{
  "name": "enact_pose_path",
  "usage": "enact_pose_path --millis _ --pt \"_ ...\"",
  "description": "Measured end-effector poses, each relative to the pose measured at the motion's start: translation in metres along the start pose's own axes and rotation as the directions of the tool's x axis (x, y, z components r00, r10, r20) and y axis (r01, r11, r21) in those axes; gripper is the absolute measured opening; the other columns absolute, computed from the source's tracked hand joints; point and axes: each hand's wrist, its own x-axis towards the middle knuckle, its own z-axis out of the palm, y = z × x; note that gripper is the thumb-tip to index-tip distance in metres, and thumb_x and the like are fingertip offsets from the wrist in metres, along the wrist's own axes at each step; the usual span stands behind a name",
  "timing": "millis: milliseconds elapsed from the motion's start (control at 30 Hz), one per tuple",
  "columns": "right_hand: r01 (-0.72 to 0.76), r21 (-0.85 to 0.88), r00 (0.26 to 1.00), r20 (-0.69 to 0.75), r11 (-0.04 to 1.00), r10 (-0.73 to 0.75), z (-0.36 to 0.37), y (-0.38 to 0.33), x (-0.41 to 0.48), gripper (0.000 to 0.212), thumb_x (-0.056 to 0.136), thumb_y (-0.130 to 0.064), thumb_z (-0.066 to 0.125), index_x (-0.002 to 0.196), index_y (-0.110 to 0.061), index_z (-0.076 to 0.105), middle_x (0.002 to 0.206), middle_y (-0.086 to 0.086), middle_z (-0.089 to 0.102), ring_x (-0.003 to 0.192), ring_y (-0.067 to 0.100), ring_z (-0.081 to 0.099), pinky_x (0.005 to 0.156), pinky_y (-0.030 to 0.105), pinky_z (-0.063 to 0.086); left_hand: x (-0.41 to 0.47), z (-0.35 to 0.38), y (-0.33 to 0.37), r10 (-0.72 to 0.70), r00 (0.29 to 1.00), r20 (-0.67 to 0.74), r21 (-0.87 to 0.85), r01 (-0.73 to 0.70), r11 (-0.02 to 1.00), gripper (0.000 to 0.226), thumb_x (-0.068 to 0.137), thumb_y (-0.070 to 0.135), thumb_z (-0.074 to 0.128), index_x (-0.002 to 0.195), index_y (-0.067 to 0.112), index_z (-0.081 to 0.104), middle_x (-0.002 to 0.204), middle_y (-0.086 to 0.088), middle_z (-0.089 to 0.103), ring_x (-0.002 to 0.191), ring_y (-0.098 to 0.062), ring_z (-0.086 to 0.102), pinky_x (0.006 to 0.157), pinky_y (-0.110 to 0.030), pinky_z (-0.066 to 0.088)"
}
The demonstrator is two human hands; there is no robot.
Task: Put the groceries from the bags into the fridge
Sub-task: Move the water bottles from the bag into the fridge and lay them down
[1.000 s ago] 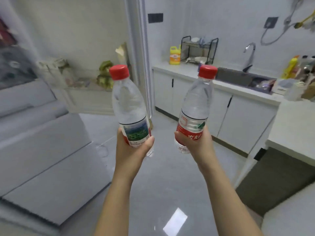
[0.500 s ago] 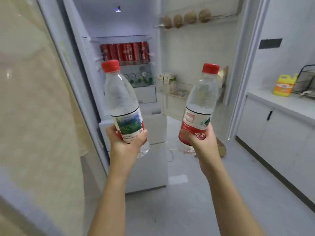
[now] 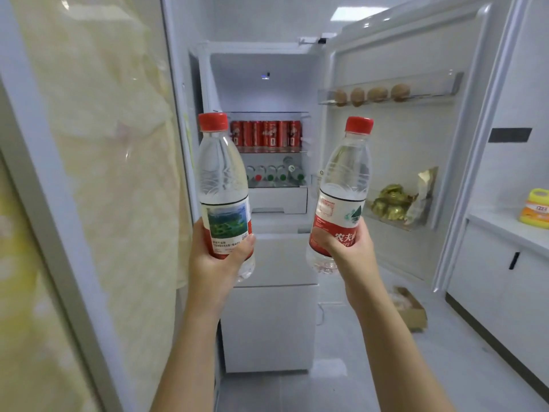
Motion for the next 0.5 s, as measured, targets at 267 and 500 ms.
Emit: enact_pose_path --millis 267,500 --pt "0.024 -0.009 1.000 -0.015 1.000 -0.024 0.009 -0.002 0.009 0.041 0.078 -0.005 0.076 0.103 -0.030 0.056 0.097 -0.004 0.069 0.079 0.001 0.067 0.063 0.016 0.053 0.011 -0.004 -0.003 -0.001 1.000 0.026 -0.018 0.001 1.000 0.044 0.074 0.016 0.081 0.105 0.034 0.056 0.096 0.012 0.070 0.086 -0.007 0.068 0.080 -0.030 0.056" --pt "0.015 -0.029 0.999 -0.031 0.999 -0.016 0.026 0.002 0.020 0.041 0.078 -0.007 0.077 0.104 -0.030 0.056 0.098 -0.004 0.069 0.079 0.001 0.067 0.063 0.015 0.052 0.027 -0.010 -0.014 0.001 0.999 0.045 -0.042 0.001 0.999 0.045 0.073 0.012 0.082 0.104 0.034 0.057 0.094 0.015 0.071 0.086 -0.008 0.068 0.078 -0.029 0.054"
